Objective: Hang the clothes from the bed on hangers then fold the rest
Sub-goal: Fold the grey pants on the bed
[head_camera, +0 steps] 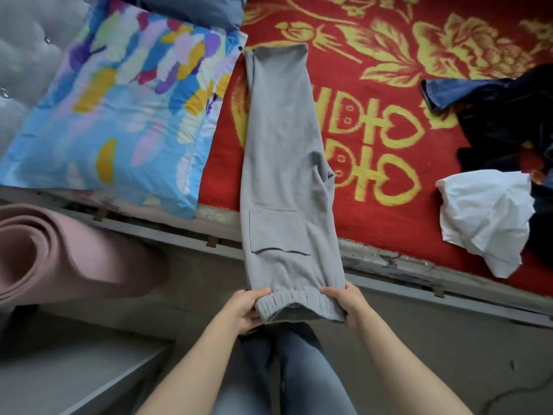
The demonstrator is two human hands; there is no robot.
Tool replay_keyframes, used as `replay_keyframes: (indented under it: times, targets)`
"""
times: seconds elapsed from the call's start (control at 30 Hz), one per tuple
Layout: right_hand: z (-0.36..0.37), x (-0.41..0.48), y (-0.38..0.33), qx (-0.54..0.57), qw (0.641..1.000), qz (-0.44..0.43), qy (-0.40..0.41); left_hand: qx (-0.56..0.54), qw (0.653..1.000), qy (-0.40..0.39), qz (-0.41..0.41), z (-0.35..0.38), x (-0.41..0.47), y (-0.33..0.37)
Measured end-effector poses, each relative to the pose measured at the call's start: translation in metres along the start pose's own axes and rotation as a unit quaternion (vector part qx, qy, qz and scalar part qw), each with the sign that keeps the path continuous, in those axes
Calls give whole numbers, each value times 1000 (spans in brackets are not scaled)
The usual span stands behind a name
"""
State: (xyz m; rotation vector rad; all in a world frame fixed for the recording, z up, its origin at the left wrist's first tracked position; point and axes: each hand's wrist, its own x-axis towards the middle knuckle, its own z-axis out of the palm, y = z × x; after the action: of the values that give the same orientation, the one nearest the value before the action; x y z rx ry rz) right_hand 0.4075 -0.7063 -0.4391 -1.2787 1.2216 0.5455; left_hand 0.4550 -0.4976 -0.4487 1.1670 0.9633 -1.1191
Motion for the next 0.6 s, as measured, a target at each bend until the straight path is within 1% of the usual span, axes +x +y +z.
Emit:
replay_keyframes:
  times: [0.13, 0.2, 0.3, 0.37, 0.43, 0.53, 0.6]
  targets:
    - [5, -40, -4, 6, 1000, 10, 5, -11, 1000, 11, -7, -6, -34, -3]
    - [10, -53, -11, 0, 1000, 3, 16, -26, 1000, 18, 1, -5, -48, 2]
    - [12, -68, -32, 19, 999, -22, 15, -42, 996, 42, 59, -1, -69, 19]
    - [12, -72, -48, 40, 999, -33, -1, -50, 993, 47, 98, 3, -78, 34]
    - [11, -74, -65, 65, 997, -39, -34, -48, 989, 50, 132, 7, -85, 50]
    - [8, -73, -94, 87, 991, -39, -89, -11, 980, 71, 188, 17, -92, 72]
    - [6, -70, -116, 71, 992, -41, -94, 11, 972, 81, 222, 24, -92, 86]
